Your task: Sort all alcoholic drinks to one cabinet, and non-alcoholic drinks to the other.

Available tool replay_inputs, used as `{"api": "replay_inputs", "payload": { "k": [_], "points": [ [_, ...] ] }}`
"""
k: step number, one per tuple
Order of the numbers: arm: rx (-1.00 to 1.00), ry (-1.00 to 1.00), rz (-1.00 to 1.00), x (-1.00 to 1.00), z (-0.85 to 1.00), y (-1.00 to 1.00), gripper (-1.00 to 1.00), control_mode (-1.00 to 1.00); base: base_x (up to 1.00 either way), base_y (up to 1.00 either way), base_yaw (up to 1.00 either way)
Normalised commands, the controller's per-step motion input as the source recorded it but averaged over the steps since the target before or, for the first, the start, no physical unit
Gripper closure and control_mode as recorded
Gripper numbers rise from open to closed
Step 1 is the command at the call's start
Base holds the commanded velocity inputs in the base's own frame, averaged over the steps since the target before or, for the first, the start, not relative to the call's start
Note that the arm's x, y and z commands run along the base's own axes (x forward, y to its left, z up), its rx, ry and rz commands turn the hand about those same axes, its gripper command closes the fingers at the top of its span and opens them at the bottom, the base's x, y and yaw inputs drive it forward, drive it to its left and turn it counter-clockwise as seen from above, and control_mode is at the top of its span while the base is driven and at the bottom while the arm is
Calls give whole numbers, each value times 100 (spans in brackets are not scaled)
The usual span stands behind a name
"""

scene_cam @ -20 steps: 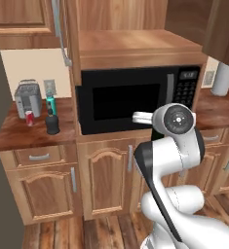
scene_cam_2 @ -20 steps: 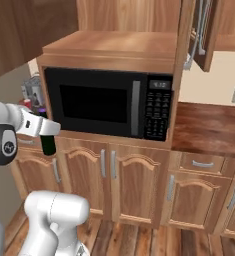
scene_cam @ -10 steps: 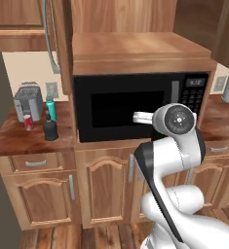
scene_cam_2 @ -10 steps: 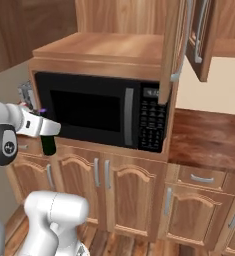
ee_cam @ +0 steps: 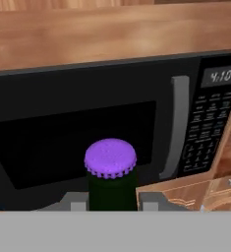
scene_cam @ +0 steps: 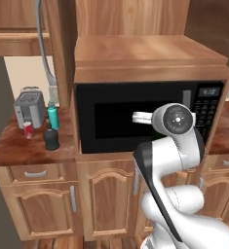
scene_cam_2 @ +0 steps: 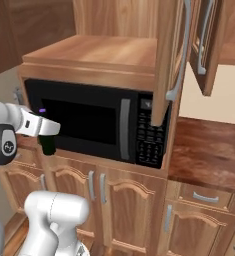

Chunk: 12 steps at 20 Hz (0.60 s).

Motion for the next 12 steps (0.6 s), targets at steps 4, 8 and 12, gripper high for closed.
{"api": "replay_inputs", "payload": {
  "k": [4, 8, 12],
  "points": [
    [0, 0, 0, 0, 0, 0, 100, 100, 48, -30, 7],
    [0, 0, 0, 0, 0, 0, 100, 100, 42, -27, 7],
    [0, 0, 0, 0, 0, 0, 100, 100, 5, -17, 7]
  ]
}}
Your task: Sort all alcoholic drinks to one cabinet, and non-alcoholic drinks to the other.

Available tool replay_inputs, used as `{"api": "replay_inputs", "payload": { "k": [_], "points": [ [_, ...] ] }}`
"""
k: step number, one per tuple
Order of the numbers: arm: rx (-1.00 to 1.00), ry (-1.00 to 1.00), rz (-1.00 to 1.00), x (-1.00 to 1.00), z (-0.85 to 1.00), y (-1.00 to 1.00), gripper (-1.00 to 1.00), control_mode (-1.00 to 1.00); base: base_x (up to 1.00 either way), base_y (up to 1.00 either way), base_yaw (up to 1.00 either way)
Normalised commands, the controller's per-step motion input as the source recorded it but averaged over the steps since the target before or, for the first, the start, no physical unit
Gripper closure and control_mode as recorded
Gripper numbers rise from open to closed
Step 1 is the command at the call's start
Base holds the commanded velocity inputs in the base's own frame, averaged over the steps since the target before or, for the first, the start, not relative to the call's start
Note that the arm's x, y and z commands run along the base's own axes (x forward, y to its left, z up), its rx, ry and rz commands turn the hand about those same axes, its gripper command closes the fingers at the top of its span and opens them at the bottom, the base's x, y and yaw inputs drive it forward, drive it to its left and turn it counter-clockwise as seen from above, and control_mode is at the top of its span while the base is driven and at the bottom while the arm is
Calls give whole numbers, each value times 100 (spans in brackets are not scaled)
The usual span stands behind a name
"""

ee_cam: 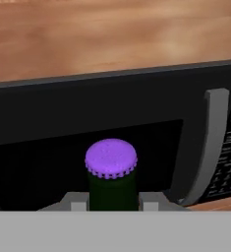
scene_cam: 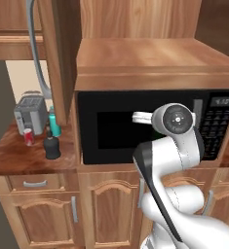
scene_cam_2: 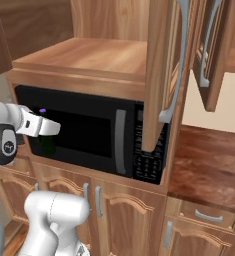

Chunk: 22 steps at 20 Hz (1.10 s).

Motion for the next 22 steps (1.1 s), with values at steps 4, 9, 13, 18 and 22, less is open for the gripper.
{"api": "replay_inputs", "payload": {
  "k": [4, 9, 13, 18, 22],
  "points": [
    [1, -3, 4, -19, 3, -8, 100, -100, 0, -3, 2],
    [0, -22, 2, -55, 45, -10, 100, -100, 0, 0, 0],
    [0, -25, 4, -51, 66, -3, 100, -100, 0, 0, 0],
    [0, -15, 4, -11, 81, 0, 100, -100, 0, 0, 0],
    [0, -4, 5, 0, 77, -8, 100, -100, 0, 0, 0]
  ]
}}
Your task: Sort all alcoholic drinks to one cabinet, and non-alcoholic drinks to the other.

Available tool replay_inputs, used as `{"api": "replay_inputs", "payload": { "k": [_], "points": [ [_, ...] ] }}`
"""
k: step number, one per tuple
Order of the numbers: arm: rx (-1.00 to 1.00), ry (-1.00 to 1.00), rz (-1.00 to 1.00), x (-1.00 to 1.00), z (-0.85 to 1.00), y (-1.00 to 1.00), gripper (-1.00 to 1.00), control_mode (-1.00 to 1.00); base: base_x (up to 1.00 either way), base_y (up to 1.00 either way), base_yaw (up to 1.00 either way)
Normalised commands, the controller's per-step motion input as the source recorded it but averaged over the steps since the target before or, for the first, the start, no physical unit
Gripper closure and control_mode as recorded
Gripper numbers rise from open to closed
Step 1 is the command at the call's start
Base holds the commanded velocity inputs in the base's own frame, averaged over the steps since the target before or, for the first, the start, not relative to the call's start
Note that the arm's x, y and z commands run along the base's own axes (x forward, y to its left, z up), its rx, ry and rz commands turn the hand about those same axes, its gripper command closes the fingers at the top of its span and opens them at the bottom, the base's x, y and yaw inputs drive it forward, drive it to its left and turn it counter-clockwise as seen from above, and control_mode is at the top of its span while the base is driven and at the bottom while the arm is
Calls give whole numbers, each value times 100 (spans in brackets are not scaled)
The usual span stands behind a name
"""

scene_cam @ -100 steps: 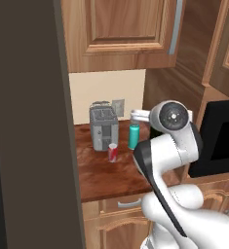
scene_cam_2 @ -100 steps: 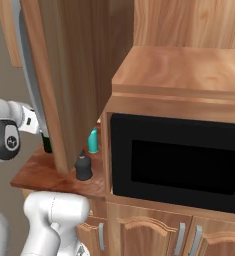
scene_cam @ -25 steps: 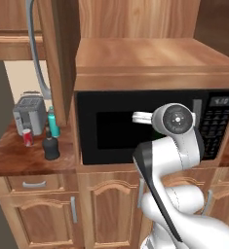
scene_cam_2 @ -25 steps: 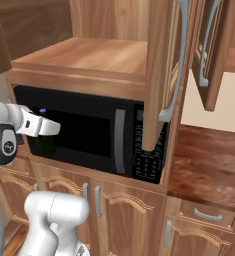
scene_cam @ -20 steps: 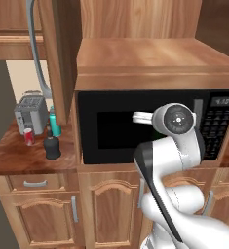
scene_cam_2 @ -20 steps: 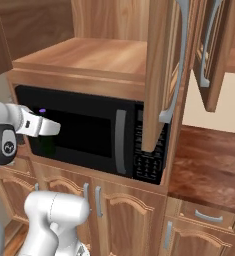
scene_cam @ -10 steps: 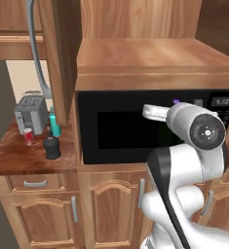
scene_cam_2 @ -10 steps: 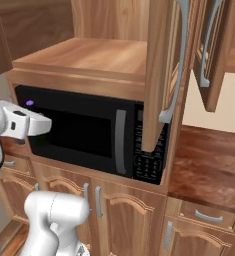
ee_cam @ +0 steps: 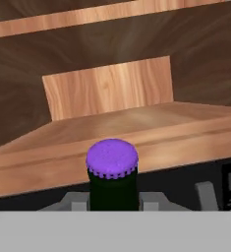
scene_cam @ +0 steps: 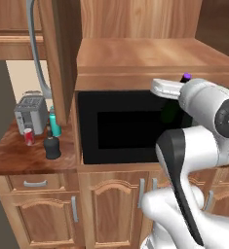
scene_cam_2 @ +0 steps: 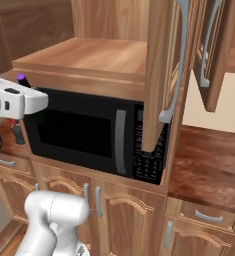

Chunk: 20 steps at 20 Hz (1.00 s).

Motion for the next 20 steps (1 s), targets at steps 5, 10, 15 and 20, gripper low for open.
{"api": "replay_inputs", "payload": {
  "k": [5, 10, 15, 20],
  "points": [
    [0, -1, 6, 0, 75, -6, 100, -100, 0, 0, 0],
    [0, 0, 9, 16, 53, 0, 100, -100, 0, 0, 0],
    [0, -1, 8, 47, 29, -4, 100, -100, 0, 0, 0],
    [0, 0, 10, 58, 6, 0, 100, -100, 0, 0, 0]
  ]
}}
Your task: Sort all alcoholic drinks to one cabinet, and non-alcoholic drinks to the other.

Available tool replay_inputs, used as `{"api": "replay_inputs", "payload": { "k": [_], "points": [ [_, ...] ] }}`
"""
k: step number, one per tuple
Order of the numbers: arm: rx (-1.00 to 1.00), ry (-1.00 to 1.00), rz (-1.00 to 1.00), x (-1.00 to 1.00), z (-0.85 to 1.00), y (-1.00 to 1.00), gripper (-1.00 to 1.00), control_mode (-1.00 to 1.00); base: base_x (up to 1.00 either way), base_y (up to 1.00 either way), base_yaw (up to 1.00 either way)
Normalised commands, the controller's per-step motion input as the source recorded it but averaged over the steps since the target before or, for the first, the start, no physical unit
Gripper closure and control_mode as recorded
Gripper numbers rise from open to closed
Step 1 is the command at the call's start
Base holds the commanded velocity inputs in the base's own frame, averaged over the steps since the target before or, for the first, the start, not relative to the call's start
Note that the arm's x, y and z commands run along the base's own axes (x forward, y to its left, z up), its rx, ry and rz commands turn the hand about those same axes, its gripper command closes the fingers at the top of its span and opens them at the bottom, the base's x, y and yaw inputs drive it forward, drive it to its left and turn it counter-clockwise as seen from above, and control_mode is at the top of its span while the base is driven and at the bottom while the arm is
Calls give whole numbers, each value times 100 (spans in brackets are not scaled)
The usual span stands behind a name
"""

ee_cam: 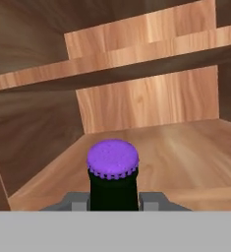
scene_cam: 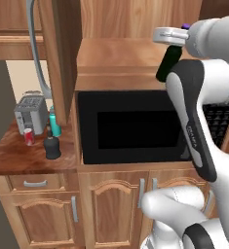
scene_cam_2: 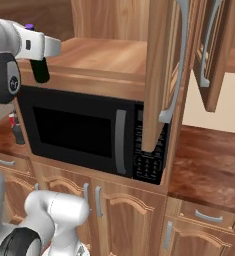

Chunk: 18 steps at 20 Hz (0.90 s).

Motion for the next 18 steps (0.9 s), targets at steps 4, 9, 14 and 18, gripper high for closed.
{"api": "replay_inputs", "payload": {
  "k": [4, 9, 14, 18],
  "points": [
    [0, 0, 11, 61, 0, 4, 100, -100, 0, 0, 0],
    [-1, 0, 10, 71, 0, 23, 100, -100, 0, 0, 0],
    [-2, 0, 8, 58, 4, 31, 100, -100, 0, 0, 0],
    [-4, 0, 7, 61, 8, 20, 100, -100, 0, 0, 0]
  ]
}}
